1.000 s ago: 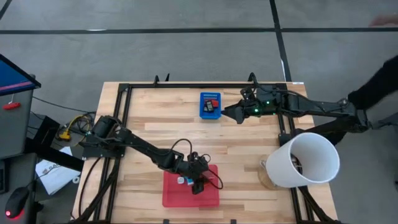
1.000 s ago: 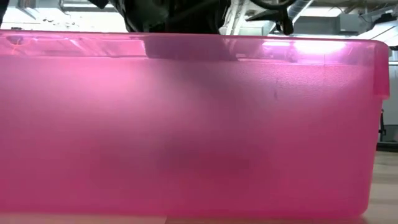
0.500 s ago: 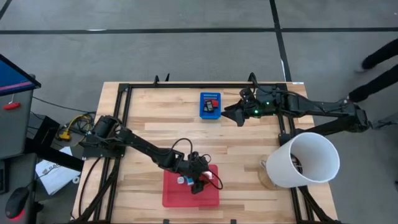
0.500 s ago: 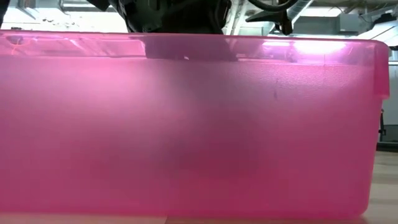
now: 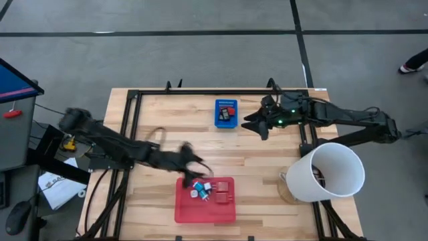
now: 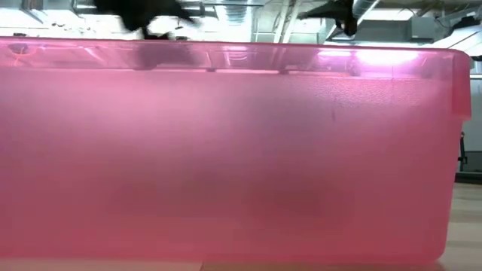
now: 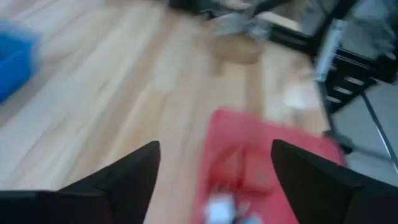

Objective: Pick & Place Office items
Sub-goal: Return to Home Position

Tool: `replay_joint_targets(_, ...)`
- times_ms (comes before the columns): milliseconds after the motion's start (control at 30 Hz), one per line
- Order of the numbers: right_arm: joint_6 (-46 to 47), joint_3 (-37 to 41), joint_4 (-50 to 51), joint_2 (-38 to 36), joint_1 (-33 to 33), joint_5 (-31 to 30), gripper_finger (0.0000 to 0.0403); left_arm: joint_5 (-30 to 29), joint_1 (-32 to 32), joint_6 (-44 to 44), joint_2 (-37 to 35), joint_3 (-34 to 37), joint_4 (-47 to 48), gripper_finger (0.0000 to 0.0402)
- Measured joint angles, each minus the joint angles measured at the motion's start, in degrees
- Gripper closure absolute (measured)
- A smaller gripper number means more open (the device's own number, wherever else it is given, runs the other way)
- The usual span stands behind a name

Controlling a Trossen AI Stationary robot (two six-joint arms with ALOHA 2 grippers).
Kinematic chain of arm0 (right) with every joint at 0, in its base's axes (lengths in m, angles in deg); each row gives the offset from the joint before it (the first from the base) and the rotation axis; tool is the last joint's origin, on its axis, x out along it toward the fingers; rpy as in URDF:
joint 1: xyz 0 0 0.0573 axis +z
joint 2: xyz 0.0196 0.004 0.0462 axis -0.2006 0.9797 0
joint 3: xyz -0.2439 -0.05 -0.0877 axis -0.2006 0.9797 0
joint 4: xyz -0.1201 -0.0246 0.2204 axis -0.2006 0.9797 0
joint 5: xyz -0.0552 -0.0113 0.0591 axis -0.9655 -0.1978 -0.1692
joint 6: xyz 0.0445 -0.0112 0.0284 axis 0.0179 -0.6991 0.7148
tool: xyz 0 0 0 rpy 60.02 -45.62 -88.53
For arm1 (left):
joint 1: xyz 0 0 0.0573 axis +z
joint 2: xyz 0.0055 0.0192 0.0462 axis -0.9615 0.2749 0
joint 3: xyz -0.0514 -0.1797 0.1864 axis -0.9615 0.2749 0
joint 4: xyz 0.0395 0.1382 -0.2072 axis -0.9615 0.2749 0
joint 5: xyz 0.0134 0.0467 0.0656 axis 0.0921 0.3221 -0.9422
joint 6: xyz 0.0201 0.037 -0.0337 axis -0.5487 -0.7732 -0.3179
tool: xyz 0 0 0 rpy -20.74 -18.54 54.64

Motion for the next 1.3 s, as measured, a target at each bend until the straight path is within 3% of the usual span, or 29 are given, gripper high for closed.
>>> replay_joint_targets(133, -1.2, 0.1, 0.7, -3.7, 0.0, -0.2, 0.0180, -2.5, -1.2, 6.2, -13.5, 17.9, -11.4, 0.0136)
replay_joint_targets(233, -1.8, 0.0, 1.0, -7.4, -0.2, -2.9, 0.0180, -1.7, 3.1, 1.9, -15.0, 23.0, -23.5, 0.0161)
replay_joint_targets(367, -2.1, 0.0, 1.9, -11.2, -0.2, -6.9, 0.0180, 9.3, 15.0, -6.1, -14.4, 23.1, -25.3, 0.0185)
replay_joint_targets(500, -1.0, 0.0, 3.5, -13.1, -0.1, -9.6, 0.0180, 17.4, 22.3, -7.2, -21.2, 29.1, -26.0, 0.0198)
replay_joint_targets(567, -0.6, 0.0, 4.4, -13.2, -0.1, -9.7, 0.0180, 16.9, 22.6, -5.9, -26.4, 34.0, -27.9, 0.0201)
replay_joint_targets(667, 0.0, 0.0, 4.8, -12.9, -0.1, -9.9, 0.0180, 10.0, 19.1, -5.5, -33.1, 38.8, -33.0, 0.0208)
replay_joint_targets(833, 1.1, 0.0, 4.6, -11.2, -0.2, -10.2, 0.0180, 2.4, 12.6, -7.4, -41.5, 41.2, -28.8, 0.0221)
replay_joint_targets(1300, 2.4, 0.0, 5.2, -10.6, -1.0, -10.3, 0.0180, 1.4, 12.4, -7.7, -70.4, 41.2, 4.3, 0.0228)
